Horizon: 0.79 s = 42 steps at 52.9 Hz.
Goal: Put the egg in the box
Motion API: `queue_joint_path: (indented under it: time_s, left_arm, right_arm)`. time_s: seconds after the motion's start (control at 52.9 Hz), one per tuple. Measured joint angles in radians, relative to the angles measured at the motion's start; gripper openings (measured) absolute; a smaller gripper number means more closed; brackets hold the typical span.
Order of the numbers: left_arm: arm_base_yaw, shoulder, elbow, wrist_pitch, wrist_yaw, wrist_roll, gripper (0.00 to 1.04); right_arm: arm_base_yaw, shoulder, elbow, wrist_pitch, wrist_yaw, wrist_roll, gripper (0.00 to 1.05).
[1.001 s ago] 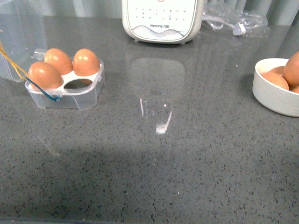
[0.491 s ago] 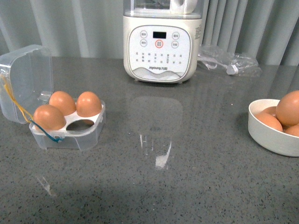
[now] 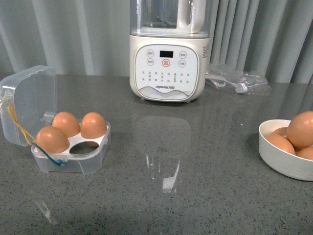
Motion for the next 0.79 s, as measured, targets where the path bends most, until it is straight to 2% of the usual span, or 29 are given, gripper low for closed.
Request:
queue_joint_path:
  time_s: [0.208, 0.264, 0.302, 0.34, 0.472, 0.642, 0.793]
  left_arm:
    - [0.0, 0.0, 0.0, 0.0, 0.0, 0.0, 0.98]
    - [0.0, 0.0, 0.0, 0.0, 0.0, 0.0, 0.98]
    - [0.0, 0.0, 0.0, 0.0, 0.0, 0.0, 0.98]
    - [0.0, 0.0, 0.0, 0.0, 0.0, 0.0, 0.98]
    - [0.0, 0.0, 0.0, 0.0, 0.001, 0.0, 0.98]
    - [0.0, 0.0, 0.0, 0.0, 0.001, 0.0, 0.98]
    - [0.0, 0.0, 0.0, 0.0, 0.0, 0.0, 0.98]
  right_arm:
    - [0.0, 0.0, 0.0, 0.0, 0.001, 0.001, 0.98]
    - [0.038, 0.033, 0.021, -0.051, 0.122, 0.069, 0.98]
    - [0.08, 0.115, 0.047, -0.05, 0.265, 0.154, 0.98]
    - [0.082, 0.204, 0.069, -0.006, 0.29, 0.225, 0.98]
    - [0.048, 0.433, 0.137, 0.166, 0.198, 0.239, 0.98]
    - [0.011, 0.743, 0.246, 0.349, 0.08, 0.133, 0.98]
    - [-0.003, 0.921, 0.347, 0.378, -0.02, 0.097, 0.98]
